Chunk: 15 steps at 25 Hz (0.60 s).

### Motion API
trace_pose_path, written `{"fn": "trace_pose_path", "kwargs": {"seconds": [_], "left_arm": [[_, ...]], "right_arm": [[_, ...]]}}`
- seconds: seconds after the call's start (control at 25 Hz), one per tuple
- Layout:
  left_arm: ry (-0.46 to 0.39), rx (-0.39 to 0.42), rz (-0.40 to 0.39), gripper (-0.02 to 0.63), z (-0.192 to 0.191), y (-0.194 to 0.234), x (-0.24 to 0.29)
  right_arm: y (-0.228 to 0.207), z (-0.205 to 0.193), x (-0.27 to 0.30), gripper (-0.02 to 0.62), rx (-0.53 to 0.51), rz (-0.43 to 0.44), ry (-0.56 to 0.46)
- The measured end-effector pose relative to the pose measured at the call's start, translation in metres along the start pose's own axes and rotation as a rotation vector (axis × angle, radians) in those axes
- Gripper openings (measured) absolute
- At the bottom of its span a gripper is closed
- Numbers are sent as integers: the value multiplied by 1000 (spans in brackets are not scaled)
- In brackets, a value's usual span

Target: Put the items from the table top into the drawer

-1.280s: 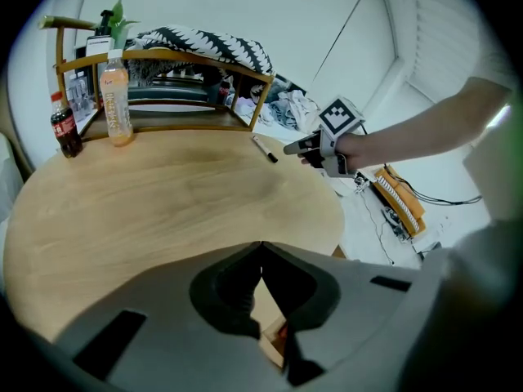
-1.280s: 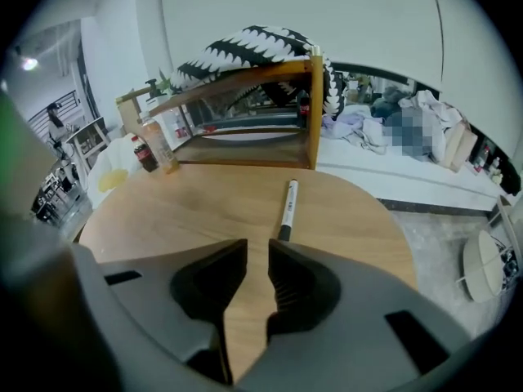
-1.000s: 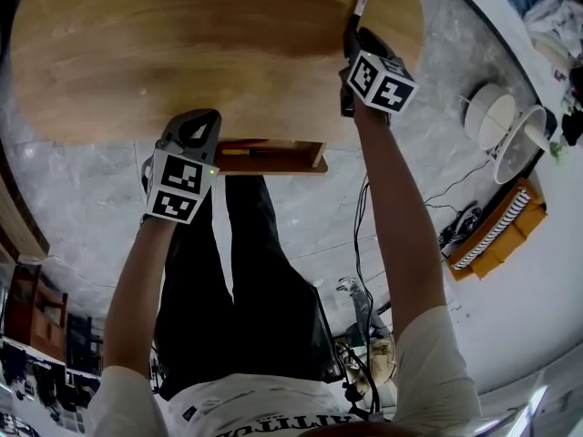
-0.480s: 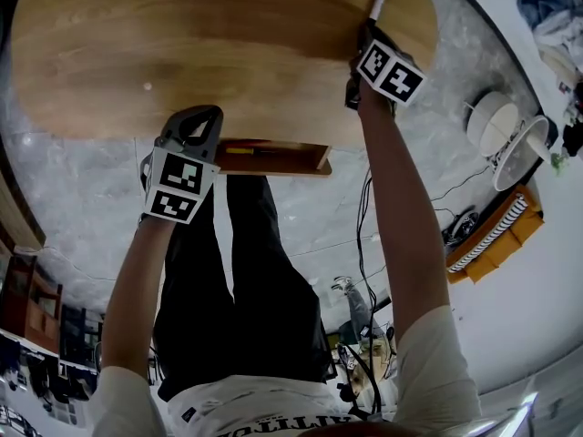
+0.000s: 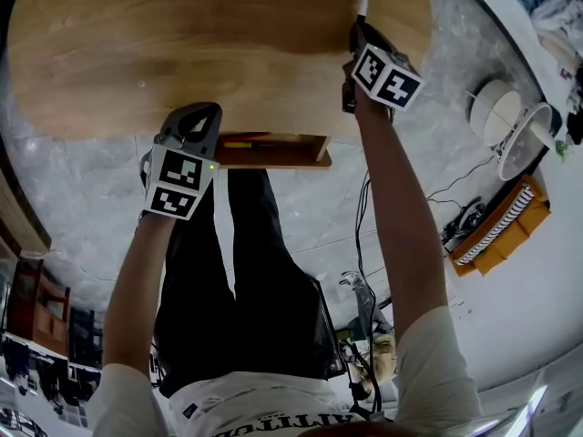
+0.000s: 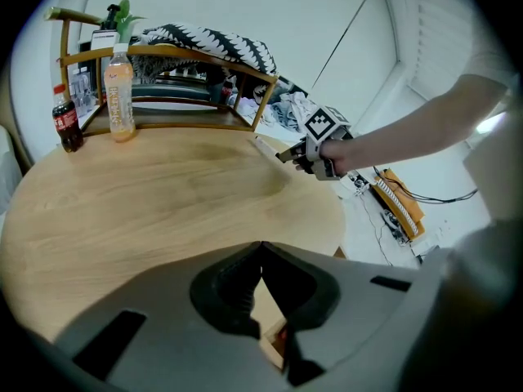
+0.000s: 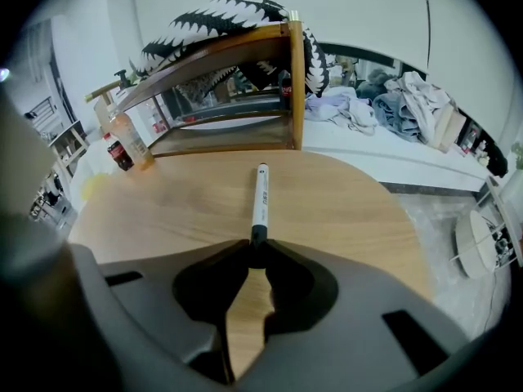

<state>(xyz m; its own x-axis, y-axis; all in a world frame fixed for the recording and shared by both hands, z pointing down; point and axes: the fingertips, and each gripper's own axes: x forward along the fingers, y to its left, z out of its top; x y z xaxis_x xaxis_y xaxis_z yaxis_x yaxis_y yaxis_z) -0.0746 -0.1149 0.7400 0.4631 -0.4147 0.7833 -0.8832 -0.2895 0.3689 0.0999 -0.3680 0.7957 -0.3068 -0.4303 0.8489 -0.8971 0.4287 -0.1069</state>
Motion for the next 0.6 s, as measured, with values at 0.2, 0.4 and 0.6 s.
{"fn": "trace_pose_path", "kwargs": {"seconds": [0.2,0.4,0.6], "left_arm": [[0,15,-8,21,1,-14,0],[8,31,-22,21,-3,-27,4],[16,44,-27,21,-7,-39,7]], "right_arm": [[4,-19,-23,80,-14,36,2],[5,-47,-44,80,-42,58,19],[9,-73,-65,80,-79,86,29]]}}
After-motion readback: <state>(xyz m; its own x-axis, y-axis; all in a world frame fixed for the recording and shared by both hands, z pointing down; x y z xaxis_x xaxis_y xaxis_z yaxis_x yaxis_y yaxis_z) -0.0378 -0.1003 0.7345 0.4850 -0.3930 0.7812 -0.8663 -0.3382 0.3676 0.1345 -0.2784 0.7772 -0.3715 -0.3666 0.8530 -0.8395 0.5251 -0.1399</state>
